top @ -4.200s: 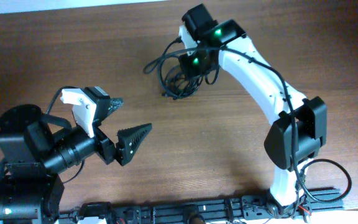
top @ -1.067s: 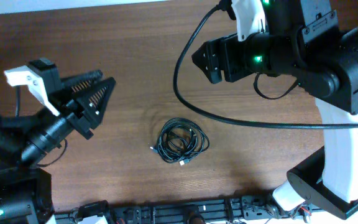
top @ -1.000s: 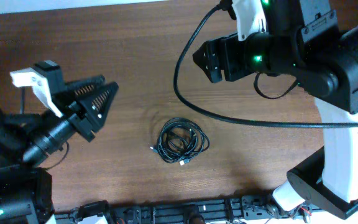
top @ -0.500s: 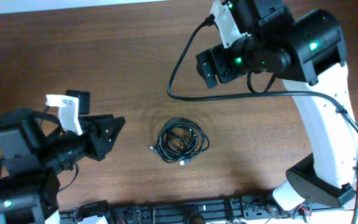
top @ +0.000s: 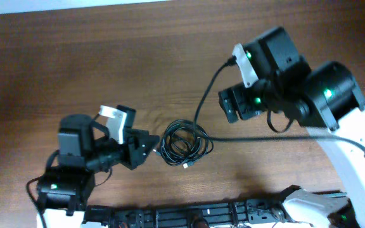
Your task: Untangle cables
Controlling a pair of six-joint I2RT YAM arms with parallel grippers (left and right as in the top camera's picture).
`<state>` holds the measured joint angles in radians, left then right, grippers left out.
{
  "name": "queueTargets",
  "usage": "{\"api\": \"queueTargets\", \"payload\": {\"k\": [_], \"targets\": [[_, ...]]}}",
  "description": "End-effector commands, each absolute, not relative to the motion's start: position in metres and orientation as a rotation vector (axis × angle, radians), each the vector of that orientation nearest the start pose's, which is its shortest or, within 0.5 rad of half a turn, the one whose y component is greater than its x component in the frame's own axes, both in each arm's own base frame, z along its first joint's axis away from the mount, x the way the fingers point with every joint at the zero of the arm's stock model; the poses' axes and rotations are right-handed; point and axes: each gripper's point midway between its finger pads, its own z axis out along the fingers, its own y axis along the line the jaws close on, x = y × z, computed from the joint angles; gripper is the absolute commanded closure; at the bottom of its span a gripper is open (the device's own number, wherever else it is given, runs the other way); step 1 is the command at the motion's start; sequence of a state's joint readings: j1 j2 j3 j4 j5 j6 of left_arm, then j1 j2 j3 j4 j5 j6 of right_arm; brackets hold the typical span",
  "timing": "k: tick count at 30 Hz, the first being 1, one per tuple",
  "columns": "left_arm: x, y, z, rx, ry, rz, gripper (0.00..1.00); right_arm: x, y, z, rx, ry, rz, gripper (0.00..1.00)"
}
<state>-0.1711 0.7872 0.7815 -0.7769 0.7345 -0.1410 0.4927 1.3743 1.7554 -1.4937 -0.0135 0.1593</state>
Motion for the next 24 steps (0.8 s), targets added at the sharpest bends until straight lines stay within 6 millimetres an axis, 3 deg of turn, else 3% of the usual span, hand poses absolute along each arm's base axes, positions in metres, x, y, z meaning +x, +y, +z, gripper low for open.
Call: {"api": "queueTargets", "payload": {"k": [1, 8, 12, 18, 22, 24], "targets": [[0.194, -0.165, 0.192, 0.39, 2.345, -1.018, 0.56, 0.239, 0.127, 0.283, -0.367, 2.667, 0.209, 0.06], [0.198, -0.191, 0.156, 0.49, 2.411, -0.902, 0.49, 0.221, 0.124, 0.241, -0.276, 2.686, 0.276, 0.05], [0.206, -0.201, 0.13, 0.515, 2.478, -0.805, 0.48, 0.212, 0.128, 0.237, -0.294, 2.709, 0.329, 0.05], [0.238, -0.212, 0.093, 0.498, 2.518, -0.684, 0.47, 0.192, 0.137, 0.235, -0.442, 2.745, 0.424, 0.04], [0.25, -0.229, 0.113, 0.541, 2.396, -0.769, 0.46, 0.19, 0.135, 0.233, -0.472, 2.751, 0.404, 0.04], [0.245, -0.243, 0.138, 0.636, 2.303, -0.869, 0.45, 0.192, 0.132, 0.233, -0.465, 2.748, 0.375, 0.03]]}}
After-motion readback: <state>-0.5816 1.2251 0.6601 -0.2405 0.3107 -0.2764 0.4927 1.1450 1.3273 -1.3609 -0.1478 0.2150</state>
